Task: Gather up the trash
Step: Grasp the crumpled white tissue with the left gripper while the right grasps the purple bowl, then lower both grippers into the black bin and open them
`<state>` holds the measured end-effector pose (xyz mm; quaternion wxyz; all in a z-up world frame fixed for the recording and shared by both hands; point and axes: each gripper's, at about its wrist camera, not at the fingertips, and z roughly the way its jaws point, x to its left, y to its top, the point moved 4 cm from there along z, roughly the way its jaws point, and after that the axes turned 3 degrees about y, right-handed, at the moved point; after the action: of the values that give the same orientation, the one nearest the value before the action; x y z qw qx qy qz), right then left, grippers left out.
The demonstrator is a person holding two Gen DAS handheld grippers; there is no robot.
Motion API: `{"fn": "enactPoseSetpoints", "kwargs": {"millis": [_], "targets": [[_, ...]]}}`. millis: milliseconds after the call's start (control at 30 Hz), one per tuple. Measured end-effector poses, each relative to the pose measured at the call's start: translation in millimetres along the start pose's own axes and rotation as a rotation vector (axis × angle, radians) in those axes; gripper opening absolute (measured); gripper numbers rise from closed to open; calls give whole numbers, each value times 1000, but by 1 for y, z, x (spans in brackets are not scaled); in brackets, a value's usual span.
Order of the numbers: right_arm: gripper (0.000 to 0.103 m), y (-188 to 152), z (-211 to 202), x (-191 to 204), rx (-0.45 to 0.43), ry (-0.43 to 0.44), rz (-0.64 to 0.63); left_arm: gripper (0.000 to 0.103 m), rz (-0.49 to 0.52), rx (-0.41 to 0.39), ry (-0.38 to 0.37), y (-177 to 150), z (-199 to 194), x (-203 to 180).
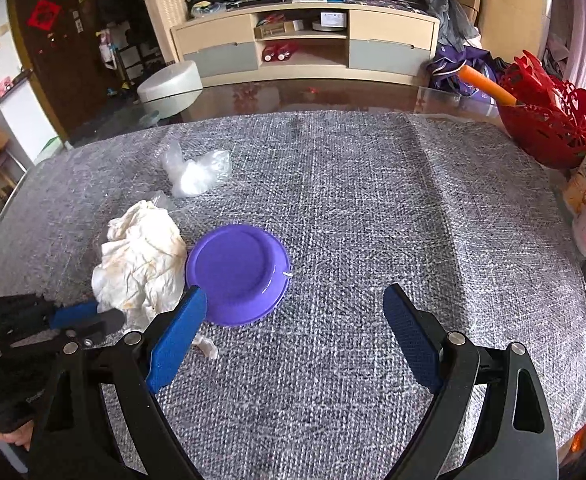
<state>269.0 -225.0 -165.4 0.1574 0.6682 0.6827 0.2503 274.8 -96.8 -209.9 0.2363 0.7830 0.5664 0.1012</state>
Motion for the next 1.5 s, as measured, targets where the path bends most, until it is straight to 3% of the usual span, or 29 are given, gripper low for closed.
{"fn": "enactPoseSetpoints", "kwargs": {"millis": [333,533,733,867,967,1267,1500], "targets": [[90,0,23,28,29,27,-55,0,-32,-98,71,1,-36,37],[91,-3,40,36,54,33,-74,0,-64,-83,76,-3,-35,55],[90,4,46,41,15,8,-114,0,-74,-74,68,-4,-30,55],[81,5,46,44,-6,19,-122,0,-75,-84,65,-2,-32,55],[79,4,45,44,-7,23,-125,0,-74,-89,64,-2,-34,55],[79,-3,18,46,-31,58,-113,0,-65,-112,65,-8,-49,54],[79,-9,-25,41,-76,53,-101,0,-29,-173,58,-17,-89,36]]}}
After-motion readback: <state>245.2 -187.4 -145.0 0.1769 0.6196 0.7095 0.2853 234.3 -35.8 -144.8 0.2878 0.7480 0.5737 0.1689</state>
